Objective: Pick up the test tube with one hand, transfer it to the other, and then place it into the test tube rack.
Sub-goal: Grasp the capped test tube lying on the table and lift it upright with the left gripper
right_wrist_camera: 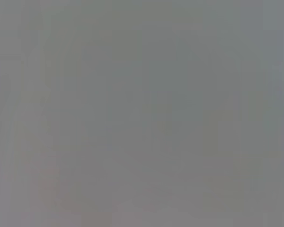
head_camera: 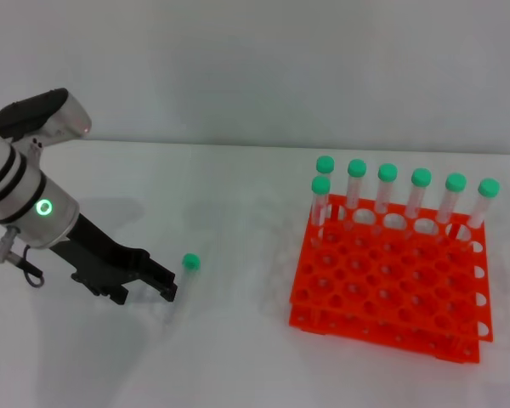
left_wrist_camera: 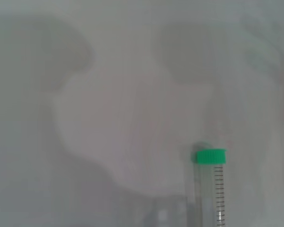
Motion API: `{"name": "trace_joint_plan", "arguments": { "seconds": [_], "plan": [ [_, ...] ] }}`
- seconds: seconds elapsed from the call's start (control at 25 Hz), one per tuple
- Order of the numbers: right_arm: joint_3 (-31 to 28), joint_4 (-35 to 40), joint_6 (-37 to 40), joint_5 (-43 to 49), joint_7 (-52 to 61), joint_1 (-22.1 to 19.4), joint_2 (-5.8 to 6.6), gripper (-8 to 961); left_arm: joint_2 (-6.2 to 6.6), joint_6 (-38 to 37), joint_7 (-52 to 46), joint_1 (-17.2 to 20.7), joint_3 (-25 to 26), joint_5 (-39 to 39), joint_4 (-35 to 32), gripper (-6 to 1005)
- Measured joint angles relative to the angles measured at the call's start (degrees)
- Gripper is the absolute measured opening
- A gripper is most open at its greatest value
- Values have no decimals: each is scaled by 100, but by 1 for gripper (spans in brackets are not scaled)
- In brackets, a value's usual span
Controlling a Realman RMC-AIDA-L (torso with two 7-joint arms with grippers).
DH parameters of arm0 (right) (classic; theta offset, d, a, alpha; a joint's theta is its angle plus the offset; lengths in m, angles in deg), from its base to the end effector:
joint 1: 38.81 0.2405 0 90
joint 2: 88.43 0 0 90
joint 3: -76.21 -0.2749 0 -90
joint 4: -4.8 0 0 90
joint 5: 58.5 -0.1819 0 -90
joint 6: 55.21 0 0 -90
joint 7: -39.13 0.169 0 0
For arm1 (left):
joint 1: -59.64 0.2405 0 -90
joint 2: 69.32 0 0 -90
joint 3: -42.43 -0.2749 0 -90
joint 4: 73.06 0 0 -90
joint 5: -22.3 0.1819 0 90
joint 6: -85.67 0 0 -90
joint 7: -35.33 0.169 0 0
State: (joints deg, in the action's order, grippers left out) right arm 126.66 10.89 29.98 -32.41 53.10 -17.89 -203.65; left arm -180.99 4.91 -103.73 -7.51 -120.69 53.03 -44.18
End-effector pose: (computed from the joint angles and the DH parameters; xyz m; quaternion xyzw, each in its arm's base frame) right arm 0.3402 0.3218 0.0941 -0.6149 0.1159 0.3461 0.6991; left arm -0.2519 0.4062 0.0010 -0.7549 -0.6290 0.1079 0.1511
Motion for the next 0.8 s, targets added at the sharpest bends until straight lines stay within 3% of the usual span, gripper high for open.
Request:
{"name": "trace_joint_plan", "arguments": {
  "seconds": [0.8],
  "plan": [
    [0,-158,18,1,14,-77,-9,816,-125,316,-262,-375,0,366,-426,872]
  ]
}}
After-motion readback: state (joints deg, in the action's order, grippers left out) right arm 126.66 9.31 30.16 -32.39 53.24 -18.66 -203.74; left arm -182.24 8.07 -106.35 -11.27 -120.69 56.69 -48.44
